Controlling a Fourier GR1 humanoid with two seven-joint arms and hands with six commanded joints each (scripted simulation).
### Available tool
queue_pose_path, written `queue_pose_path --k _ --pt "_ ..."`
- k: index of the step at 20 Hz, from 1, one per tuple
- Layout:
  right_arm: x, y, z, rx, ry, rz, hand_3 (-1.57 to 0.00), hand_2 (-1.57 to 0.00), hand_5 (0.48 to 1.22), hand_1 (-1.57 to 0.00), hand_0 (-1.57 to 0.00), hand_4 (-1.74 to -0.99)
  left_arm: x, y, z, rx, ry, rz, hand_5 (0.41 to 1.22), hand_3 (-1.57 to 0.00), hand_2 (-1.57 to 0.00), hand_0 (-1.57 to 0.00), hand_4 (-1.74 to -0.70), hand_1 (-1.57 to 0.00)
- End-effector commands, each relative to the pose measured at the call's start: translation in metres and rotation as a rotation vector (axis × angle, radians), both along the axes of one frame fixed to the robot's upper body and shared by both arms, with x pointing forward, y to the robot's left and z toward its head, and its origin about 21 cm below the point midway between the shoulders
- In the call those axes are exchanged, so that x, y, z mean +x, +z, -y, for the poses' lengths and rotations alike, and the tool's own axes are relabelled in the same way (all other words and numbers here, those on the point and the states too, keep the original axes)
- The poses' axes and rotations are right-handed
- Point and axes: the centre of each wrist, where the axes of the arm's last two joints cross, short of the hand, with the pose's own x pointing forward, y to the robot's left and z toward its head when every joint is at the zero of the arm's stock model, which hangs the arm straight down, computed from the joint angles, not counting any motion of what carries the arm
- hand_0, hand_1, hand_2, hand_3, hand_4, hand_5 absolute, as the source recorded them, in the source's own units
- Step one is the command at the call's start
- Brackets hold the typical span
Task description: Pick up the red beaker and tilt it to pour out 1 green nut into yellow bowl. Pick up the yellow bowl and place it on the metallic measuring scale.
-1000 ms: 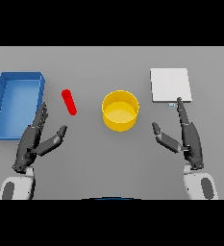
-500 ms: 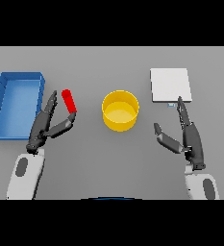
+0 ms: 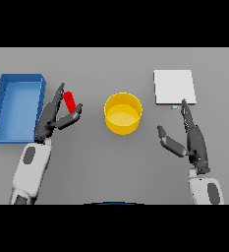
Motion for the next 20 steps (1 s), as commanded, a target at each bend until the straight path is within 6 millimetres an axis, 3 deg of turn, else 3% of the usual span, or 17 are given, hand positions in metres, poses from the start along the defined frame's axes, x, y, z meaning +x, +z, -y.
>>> queue_pose_path --k 1,6,12,13,15,17,20 --pt "0.001 0.003 -0.001 -0.008 0.002 0.010 0.00 0.00 0.646 0.00 0.00 -1.271 0.004 0.000 0.006 -0.003 -0.008 -0.005 0.690 0.00 0.00 0.00 -1.30 0.00" --pt "-0.001 0.001 0.001 0.004 -0.009 -0.010 0.00 0.00 0.638 0.00 0.00 -1.265 0.020 0.000 0.007 -0.001 -0.009 -0.017 0.683 0.00 0.00 0.00 -1.29 0.00" --pt "0.002 0.003 0.005 -0.009 -0.018 -0.015 0.00 0.00 0.641 0.00 0.00 -1.261 0.032 -0.005 0.018 -0.049 -0.012 -0.011 0.704 0.00 0.00 0.00 -1.35 0.00" --pt "0.001 0.001 0.002 -0.006 -0.010 -0.016 0.00 0.00 0.642 0.00 0.00 -1.259 0.033 -0.007 0.021 -0.072 -0.003 0.000 0.724 -0.03 -0.07 0.00 -1.38 -0.03" --pt "0.001 0.003 -0.001 -0.011 -0.006 0.004 0.00 0.00 0.644 0.00 0.00 -1.258 0.039 -0.004 0.019 -0.105 0.026 -0.004 0.783 -0.29 -0.36 -0.29 -1.45 -0.33" --pt "0.000 0.001 0.000 -0.014 -0.020 -0.010 0.00 0.00 0.644 0.00 0.00 -1.255 0.039 -0.006 0.020 -0.086 0.049 -0.014 0.941 -0.72 -0.73 -0.66 -1.50 -0.70" --pt "0.000 0.003 0.001 -0.005 -0.013 -0.005 0.00 0.00 0.644 0.00 0.00 -1.252 0.039 -0.008 0.028 -0.052 0.006 0.024 1.078 -0.97 -1.14 -1.11 -1.60 -1.12"
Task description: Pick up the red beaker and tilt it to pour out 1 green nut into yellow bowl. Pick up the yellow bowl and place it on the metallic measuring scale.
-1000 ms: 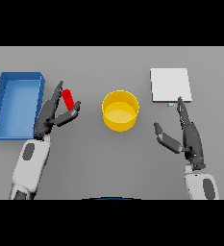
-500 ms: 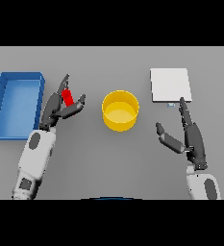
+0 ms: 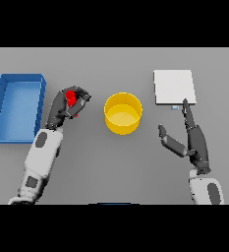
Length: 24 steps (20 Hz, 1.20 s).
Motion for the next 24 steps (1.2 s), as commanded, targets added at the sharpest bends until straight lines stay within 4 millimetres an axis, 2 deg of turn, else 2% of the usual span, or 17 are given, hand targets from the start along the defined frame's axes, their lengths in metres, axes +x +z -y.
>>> queue_pose_path --k 1,4,8,12,15,18,24 --pt "-0.001 -0.002 0.001 0.001 -0.002 -0.007 0.00 0.00 0.643 0.00 0.00 -1.250 0.001 0.002 -0.002 0.019 -0.001 -0.016 1.106 -1.09 -1.23 -1.20 -1.57 -1.21" --pt "-0.002 0.000 0.000 0.005 -0.003 0.006 0.00 0.00 0.645 0.00 0.00 -1.257 0.000 0.003 0.004 0.014 0.001 -0.043 1.162 -1.33 -1.40 -1.38 -1.51 -1.39" --pt "-0.001 -0.001 0.004 0.011 -0.003 0.000 0.00 0.00 0.646 0.00 0.00 -1.262 0.000 0.006 0.005 -0.048 0.037 0.015 1.132 -1.47 -1.50 -1.49 -1.64 -1.50" --pt "-0.002 0.000 0.003 -0.013 -0.001 0.012 0.00 0.00 0.649 0.00 0.00 -1.259 0.004 0.033 0.006 -0.057 0.053 0.087 1.114 -1.53 -1.54 -1.54 -1.70 -1.54" --pt "-0.003 0.000 0.000 -0.016 0.006 0.021 0.00 0.00 0.658 0.00 0.00 -1.262 0.005 0.057 0.009 0.037 -0.004 0.135 1.114 -1.55 -1.56 -1.55 -1.72 -1.56" --pt "-0.004 -0.001 0.003 -0.028 0.000 0.020 0.00 0.00 0.666 0.00 0.00 -1.253 0.007 0.072 0.013 0.228 -0.084 0.111 1.124 -1.56 -1.56 -1.56 -1.73 -1.56" --pt "-0.005 0.002 -0.002 -0.036 0.007 0.005 0.00 0.00 0.678 0.00 0.00 -1.256 0.017 0.085 0.022 0.419 -0.138 0.086 1.112 -1.56 -1.56 -1.56 -1.73 -1.56"
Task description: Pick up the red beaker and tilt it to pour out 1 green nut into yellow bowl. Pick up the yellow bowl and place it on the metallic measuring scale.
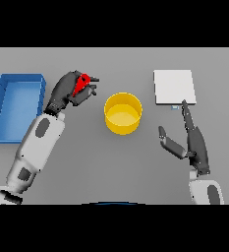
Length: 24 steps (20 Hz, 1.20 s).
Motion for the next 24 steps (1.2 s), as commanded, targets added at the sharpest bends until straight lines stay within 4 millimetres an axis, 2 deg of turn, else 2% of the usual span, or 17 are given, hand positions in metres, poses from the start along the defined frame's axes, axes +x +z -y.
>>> queue_pose_path --k 1,4,8,12,14,15,17,19,24 --pt "0.002 0.001 0.001 -0.001 -0.007 -0.006 0.00 0.00 0.680 0.00 0.00 -1.254 0.002 0.003 0.006 0.045 0.002 0.000 1.114 -1.56 -1.57 -1.57 -1.73 -1.57" --pt "0.004 0.003 0.005 0.003 -0.012 -0.015 0.00 0.00 0.685 0.00 0.00 -1.252 0.010 0.015 0.018 0.265 -0.011 0.035 1.131 -1.57 -1.57 -1.57 -1.74 -1.57" --pt "0.001 0.002 0.000 0.016 -0.002 -0.018 0.00 0.00 0.694 0.00 0.00 -1.262 0.015 0.020 0.034 0.574 -0.084 0.117 1.145 -1.57 -1.57 -1.57 -1.74 -1.57" --pt "0.002 0.003 0.000 0.015 0.005 -0.004 0.00 0.00 0.704 0.00 0.00 -1.274 0.017 0.029 0.045 0.778 -0.160 0.174 1.190 -1.57 -1.57 -1.57 -1.74 -1.57" --pt "0.002 0.001 -0.001 0.026 -0.003 -0.013 0.00 0.00 0.705 0.00 0.00 -1.284 0.019 0.033 0.050 0.873 -0.205 0.196 1.201 -1.57 -1.57 -1.57 -1.65 -1.57" --pt "-0.001 -0.001 -0.001 0.034 -0.001 -0.010 0.00 0.00 0.702 0.00 0.00 -1.283 0.021 0.038 0.054 0.924 -0.219 0.213 1.205 -1.57 -1.57 -1.57 -1.67 -1.57" --pt "0.000 -0.001 -0.003 0.054 -0.003 -0.003 0.00 0.00 0.690 0.00 0.00 -1.287 0.023 0.042 0.060 1.044 -0.279 0.220 1.211 -1.39 -1.57 -1.57 -1.69 -1.57" --pt "0.000 -0.003 0.001 0.055 -0.016 -0.007 0.00 0.00 0.678 0.00 0.00 -1.292 0.024 0.046 0.073 1.128 -0.345 0.248 1.215 -1.28 -1.57 -1.57 -1.70 -1.57" --pt "-0.001 -0.005 0.001 0.102 -0.016 -0.013 0.00 0.00 0.648 0.00 0.00 -1.291 0.023 0.048 0.092 1.346 -0.498 0.311 1.219 -1.47 -1.57 -1.57 -1.73 -1.57"
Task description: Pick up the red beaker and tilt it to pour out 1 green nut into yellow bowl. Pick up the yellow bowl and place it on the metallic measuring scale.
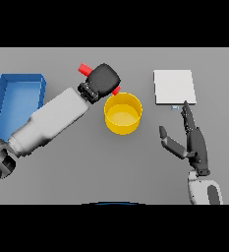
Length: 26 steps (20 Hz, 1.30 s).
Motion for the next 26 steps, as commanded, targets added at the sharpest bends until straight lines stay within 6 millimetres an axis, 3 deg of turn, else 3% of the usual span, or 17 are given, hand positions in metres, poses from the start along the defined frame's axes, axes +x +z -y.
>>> queue_pose_path --k 1,6,11,16,21,23,26 --pt "0.002 0.000 0.000 0.001 -0.003 0.002 0.00 0.00 0.644 0.00 0.00 -1.290 0.001 -0.001 0.002 0.055 -0.005 0.009 1.219 -1.49 -1.57 -1.57 -1.73 -1.57" --pt "0.004 -0.002 0.001 -0.012 -0.019 -0.004 0.00 0.00 0.627 0.00 0.00 -1.288 -0.001 -0.004 0.016 0.259 -0.082 0.072 1.220 -1.55 -1.57 -1.57 -1.74 -1.57" --pt "0.003 -0.004 -0.001 -0.034 -0.027 -0.019 0.00 0.00 0.588 0.00 0.00 -1.270 0.004 0.006 0.024 0.379 -0.147 0.136 1.221 -1.56 -1.57 -1.57 -1.74 -1.57" --pt "0.000 -0.006 -0.005 -0.053 -0.038 -0.006 0.00 0.00 0.585 0.00 0.00 -1.216 0.009 0.012 0.035 0.535 -0.193 0.171 1.221 -1.57 -1.57 -1.57 -1.74 -1.57" --pt "0.001 -0.006 -0.004 -0.063 -0.037 0.006 0.00 0.00 0.593 0.00 0.00 -1.209 0.009 0.010 0.042 0.634 -0.276 0.223 1.221 -1.57 -1.57 -1.57 -1.73 -1.57" --pt "0.001 -0.007 -0.004 -0.078 -0.040 0.000 0.00 0.00 0.594 0.00 0.00 -1.207 0.011 0.020 0.044 0.653 -0.286 0.235 1.221 -1.57 -1.57 -1.57 -1.73 -1.57" --pt "0.002 -0.005 -0.005 -0.079 -0.039 0.015 0.00 0.00 0.592 0.00 0.00 -1.209 0.023 0.059 0.044 0.621 -0.260 0.270 1.221 -1.57 -1.57 -1.57 -1.73 -1.57"
